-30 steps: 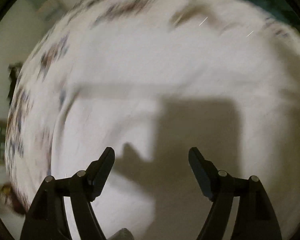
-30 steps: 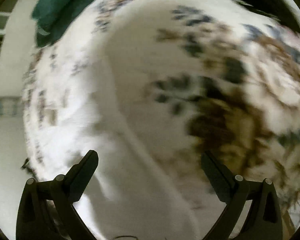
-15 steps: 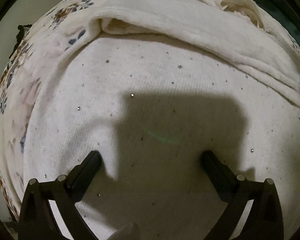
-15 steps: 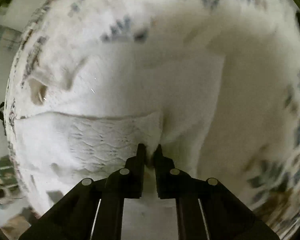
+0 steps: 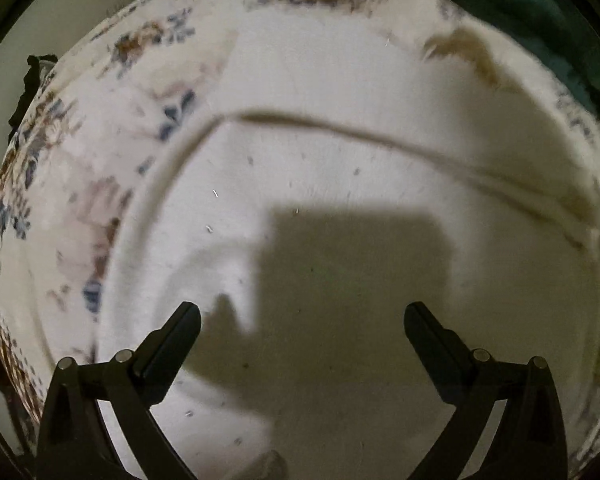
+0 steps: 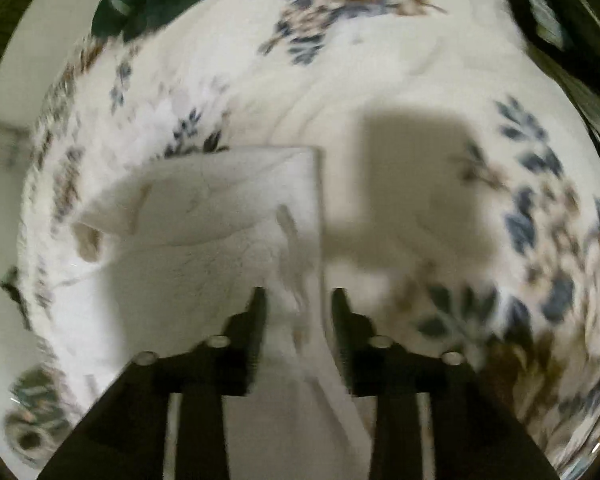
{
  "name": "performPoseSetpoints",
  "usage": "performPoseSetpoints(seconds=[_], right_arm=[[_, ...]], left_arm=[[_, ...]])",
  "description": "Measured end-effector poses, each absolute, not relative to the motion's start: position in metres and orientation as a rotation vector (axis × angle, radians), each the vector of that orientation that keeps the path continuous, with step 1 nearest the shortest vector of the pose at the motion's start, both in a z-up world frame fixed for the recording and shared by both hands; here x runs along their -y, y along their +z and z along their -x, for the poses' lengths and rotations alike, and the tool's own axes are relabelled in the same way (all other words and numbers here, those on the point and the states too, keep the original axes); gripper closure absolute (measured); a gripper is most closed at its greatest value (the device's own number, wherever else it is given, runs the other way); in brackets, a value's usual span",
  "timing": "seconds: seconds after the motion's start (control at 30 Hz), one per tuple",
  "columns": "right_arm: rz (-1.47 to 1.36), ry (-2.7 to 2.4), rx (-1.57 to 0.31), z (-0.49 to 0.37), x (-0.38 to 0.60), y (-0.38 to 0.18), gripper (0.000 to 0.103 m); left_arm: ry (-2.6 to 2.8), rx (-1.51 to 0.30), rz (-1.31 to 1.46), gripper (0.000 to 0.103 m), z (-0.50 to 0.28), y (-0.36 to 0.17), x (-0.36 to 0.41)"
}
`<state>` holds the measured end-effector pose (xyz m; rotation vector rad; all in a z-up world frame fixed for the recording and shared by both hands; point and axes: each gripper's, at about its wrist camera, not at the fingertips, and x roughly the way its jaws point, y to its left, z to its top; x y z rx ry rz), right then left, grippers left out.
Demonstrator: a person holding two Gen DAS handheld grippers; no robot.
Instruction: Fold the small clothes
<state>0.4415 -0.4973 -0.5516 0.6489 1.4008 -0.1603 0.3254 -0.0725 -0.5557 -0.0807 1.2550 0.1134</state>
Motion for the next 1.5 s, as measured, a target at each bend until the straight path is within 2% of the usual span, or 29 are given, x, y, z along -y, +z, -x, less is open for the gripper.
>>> performPoseSetpoints(seconds=[0.17, 0.23, 0.37, 0.5, 0.53, 0.57, 0.7, 0.8, 0.9, 0.97, 1.03, 1.27, 1.43, 1.47, 1.5], right_arm=[[-0.785, -0.092, -1.395, -0.445, 0.534, -0.549, 0.061], [-0.818, -0.059, -1.383, -0.459, 0.545, -0.568, 0.057], [-0.912, 0.045, -1.382, -0.513, 0.544, -0.628, 0.057], [-0.954, 0.190, -1.472, -0.553, 0.523, -0.675, 0.057], [-0.935, 0.232, -1.483, -0.558, 0.515, -0.678, 0.066], [-0.881, 0.257, -1.499, -0.563, 0.508, -0.676, 0.093], [-0.609, 0.179, -1.414, -0.578, 0.515, -0.639, 0.095], [-0.603, 0.172, -1.463, -0.592, 0.521, -0.650, 0.095], [-0.600, 0.232, -1.540, -0.597, 0.509, -0.653, 0.090], [-0.649, 0.268, -1.577, -0.591, 0.514, -0.648, 0.066], [-0.649, 0.298, -1.593, -0.574, 0.523, -0.635, 0.051], [-0.590, 0.269, -1.732, -0.474, 0.596, -0.614, 0.050], [-0.593, 0.159, -1.781, -0.420, 0.646, -0.626, 0.050], [-0.620, 0.143, -1.782, -0.413, 0.653, -0.632, 0.050], [-0.651, 0.138, -1.775, -0.410, 0.658, -0.636, 0.050]], left_arm=[[0.135, -1.193, 0.061, 0.000, -0.306, -0.525, 0.079], [0.150, -1.192, 0.113, 0.000, -0.296, -0.522, 0.080], [0.204, -1.196, 0.131, 0.000, -0.277, -0.522, 0.095], [0.269, -1.197, 0.073, 0.000, -0.256, -0.525, 0.124], [0.277, -1.205, 0.074, 0.000, -0.255, -0.527, 0.128], [0.286, -1.213, 0.078, 0.000, -0.250, -0.529, 0.135], [0.292, -1.248, 0.098, 0.000, -0.236, -0.533, 0.155], [0.278, -1.256, 0.087, 0.000, -0.231, -0.532, 0.167], [0.270, -1.266, 0.049, 0.000, -0.230, -0.532, 0.177], [0.244, -1.265, 0.037, 0.000, -0.227, -0.527, 0.184], [0.222, -1.268, 0.015, 0.000, -0.223, -0.523, 0.193], [0.023, -1.366, 0.003, 0.000, -0.191, -0.535, 0.258], [-0.121, -1.461, -0.050, 0.000, -0.173, -0.579, 0.331], [-0.123, -1.469, -0.078, 0.001, -0.171, -0.587, 0.343], [-0.126, -1.472, -0.099, 0.007, -0.169, -0.593, 0.351]])
